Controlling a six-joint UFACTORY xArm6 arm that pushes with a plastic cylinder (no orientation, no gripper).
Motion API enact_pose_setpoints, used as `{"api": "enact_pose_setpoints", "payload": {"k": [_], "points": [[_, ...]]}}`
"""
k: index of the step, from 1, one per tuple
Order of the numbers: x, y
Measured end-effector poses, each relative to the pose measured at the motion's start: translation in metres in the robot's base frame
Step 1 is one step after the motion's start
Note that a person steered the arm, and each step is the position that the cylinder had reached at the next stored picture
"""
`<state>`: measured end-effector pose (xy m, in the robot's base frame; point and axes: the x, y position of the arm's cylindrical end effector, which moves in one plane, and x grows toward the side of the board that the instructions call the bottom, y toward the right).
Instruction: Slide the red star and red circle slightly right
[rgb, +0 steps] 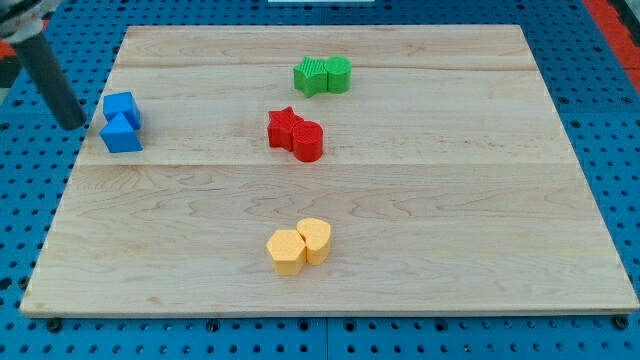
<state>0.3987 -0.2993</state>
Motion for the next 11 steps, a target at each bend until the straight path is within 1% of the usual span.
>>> {"api": "enact_pose_setpoints", "payload": {"k": [1, 6, 7, 8, 9, 10, 11], "points": [[0.028, 0.009], [0.028, 0.005], [0.054, 0.044], [0.061, 0.130], [0.036, 0.163], [0.015, 0.185], [0.004, 0.207]]}}
